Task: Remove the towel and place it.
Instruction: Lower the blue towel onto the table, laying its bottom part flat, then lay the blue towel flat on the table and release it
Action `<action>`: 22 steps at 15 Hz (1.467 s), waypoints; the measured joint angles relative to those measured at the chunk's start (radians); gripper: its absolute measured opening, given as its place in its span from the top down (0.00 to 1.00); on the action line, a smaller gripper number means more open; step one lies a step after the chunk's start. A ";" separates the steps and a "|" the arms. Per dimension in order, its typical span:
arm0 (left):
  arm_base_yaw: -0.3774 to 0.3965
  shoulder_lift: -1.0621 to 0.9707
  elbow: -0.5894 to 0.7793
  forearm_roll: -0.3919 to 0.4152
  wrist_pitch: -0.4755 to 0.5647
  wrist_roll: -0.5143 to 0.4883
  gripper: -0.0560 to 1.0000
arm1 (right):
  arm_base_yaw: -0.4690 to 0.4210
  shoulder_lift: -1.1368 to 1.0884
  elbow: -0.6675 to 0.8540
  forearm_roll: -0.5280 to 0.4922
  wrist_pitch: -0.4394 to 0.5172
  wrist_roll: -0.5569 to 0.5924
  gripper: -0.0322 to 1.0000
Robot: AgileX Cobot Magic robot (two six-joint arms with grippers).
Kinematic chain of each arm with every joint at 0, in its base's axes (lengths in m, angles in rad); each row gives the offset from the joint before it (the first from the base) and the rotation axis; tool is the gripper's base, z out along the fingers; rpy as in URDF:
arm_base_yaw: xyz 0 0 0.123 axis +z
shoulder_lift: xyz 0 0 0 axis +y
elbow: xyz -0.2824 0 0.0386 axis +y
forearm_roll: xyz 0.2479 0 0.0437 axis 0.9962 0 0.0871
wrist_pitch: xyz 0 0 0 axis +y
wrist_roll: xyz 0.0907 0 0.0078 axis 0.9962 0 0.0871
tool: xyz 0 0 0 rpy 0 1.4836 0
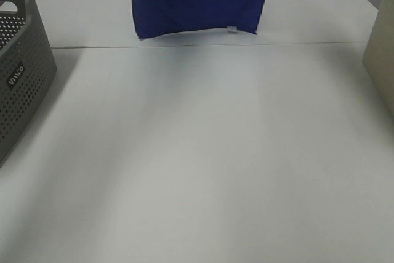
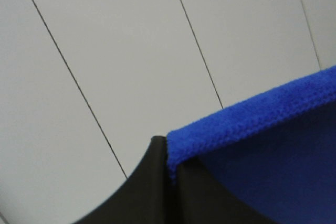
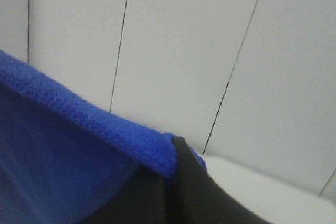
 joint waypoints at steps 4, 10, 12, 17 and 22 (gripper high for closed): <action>-0.090 0.005 0.005 -0.186 0.651 0.155 0.95 | -0.024 0.014 0.054 -0.042 0.546 0.025 0.95; -0.096 0.000 0.075 -0.404 0.869 0.176 0.95 | -0.024 0.008 0.108 -0.104 0.815 0.093 0.95; -0.096 -0.023 0.164 -0.426 0.869 0.180 0.95 | -0.024 -0.011 0.198 -0.104 0.815 0.102 0.95; -0.098 -0.229 0.601 -0.530 0.868 0.217 0.95 | -0.024 -0.214 0.567 -0.095 0.815 0.161 0.95; -0.101 -0.362 0.900 -0.637 0.859 0.225 0.95 | -0.024 -0.356 0.872 -0.033 0.813 0.192 0.95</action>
